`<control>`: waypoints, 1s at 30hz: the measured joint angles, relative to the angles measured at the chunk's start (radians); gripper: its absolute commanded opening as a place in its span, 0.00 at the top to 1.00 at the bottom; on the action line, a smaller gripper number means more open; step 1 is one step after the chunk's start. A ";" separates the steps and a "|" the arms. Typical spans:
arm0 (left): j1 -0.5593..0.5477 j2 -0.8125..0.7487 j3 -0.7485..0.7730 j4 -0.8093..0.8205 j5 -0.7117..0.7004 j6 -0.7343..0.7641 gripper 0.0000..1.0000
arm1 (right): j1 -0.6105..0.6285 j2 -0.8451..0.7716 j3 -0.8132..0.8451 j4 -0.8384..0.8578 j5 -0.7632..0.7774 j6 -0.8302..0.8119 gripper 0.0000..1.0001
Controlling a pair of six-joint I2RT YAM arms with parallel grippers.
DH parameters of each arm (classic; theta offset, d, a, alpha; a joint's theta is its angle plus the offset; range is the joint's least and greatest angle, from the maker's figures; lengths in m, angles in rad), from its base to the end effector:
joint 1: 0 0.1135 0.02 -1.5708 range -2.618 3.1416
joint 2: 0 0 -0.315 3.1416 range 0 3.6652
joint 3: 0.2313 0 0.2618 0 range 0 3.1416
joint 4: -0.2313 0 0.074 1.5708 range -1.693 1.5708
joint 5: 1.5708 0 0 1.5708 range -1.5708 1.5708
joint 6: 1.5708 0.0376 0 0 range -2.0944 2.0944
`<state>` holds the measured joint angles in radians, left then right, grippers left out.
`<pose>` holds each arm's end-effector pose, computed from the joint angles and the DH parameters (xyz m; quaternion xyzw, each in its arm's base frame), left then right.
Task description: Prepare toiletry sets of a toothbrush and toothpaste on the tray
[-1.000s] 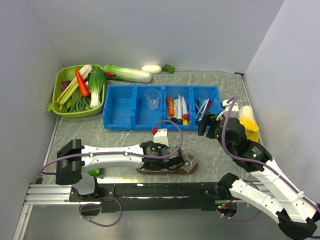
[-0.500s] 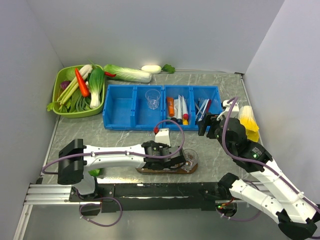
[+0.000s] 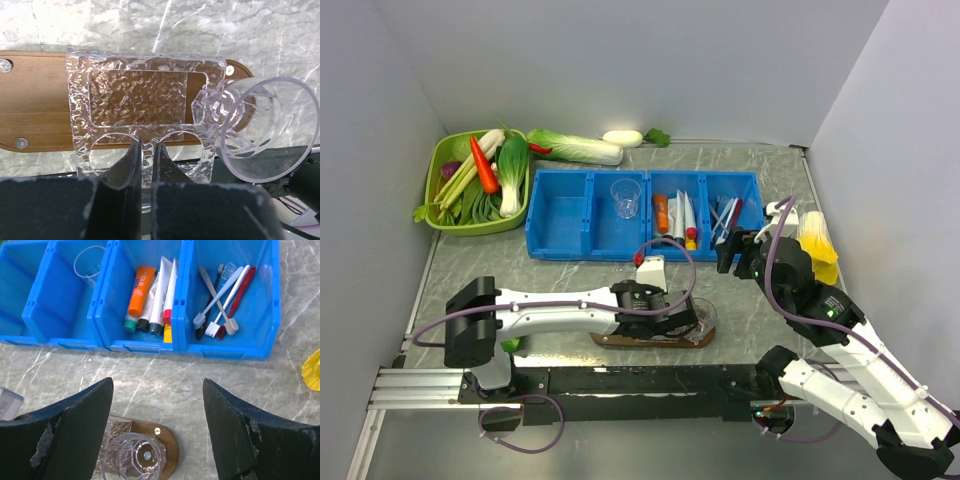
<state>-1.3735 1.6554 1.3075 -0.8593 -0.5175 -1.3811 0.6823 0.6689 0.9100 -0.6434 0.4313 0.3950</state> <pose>0.0858 -0.3342 0.2972 -0.0499 0.9506 -0.1231 0.2806 0.0918 0.0543 0.3856 0.0002 0.8233 0.1232 0.5541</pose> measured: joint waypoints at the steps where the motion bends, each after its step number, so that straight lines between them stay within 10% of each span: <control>1: 0.000 0.009 0.012 -0.005 0.002 0.000 0.93 | 0.000 0.000 0.000 0.000 0.000 0.000 0.20; 18: 0.000 0.029 0.032 -0.019 0.005 -0.002 0.86 | -0.002 -0.006 -0.002 0.000 -0.002 0.001 0.19; 30: 0.000 0.029 0.032 -0.040 0.005 -0.004 0.62 | -0.002 -0.006 -0.002 -0.001 -0.003 0.004 0.18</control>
<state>-1.3731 1.6840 1.3396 -0.8997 -0.5121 -1.3853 0.6800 0.6624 0.9085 -0.6441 0.4278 0.3992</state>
